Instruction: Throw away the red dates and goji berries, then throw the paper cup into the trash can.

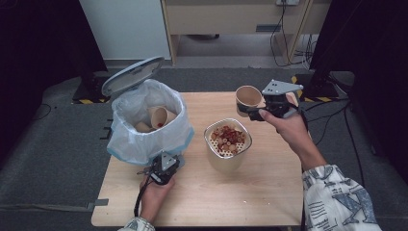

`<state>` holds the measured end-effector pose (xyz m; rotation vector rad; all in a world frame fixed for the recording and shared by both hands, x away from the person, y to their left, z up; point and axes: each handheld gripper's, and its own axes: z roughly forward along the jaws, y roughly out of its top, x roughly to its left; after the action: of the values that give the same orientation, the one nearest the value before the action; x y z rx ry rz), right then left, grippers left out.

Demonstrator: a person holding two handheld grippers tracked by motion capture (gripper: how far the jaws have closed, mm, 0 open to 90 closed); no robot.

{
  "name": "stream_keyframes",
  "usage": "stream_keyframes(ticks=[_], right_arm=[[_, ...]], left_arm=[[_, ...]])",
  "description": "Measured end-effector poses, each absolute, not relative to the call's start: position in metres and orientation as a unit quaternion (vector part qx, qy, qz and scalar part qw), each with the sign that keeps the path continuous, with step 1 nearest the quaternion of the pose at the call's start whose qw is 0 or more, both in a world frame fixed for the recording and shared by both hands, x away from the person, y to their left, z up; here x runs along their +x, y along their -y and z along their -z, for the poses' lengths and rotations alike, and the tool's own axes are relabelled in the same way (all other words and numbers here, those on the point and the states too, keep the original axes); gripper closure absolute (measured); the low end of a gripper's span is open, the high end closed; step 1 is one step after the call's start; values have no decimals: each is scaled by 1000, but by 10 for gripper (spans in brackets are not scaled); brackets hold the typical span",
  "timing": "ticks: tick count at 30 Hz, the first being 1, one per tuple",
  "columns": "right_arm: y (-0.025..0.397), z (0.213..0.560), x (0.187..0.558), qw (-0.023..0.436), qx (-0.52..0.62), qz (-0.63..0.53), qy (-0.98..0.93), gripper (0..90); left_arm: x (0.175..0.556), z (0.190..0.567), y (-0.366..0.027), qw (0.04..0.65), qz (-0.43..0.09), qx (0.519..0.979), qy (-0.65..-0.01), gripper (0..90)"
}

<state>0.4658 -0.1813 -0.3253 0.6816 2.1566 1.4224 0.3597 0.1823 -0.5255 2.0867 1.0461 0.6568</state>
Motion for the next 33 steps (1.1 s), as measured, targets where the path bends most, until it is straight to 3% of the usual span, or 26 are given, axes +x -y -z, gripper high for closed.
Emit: stream_keyframes(ticks=[33], right_arm=[[158, 311, 476, 166, 259, -533, -788, 297]], left_arm=[[360, 526, -182, 352, -253, 805, -405, 882]])
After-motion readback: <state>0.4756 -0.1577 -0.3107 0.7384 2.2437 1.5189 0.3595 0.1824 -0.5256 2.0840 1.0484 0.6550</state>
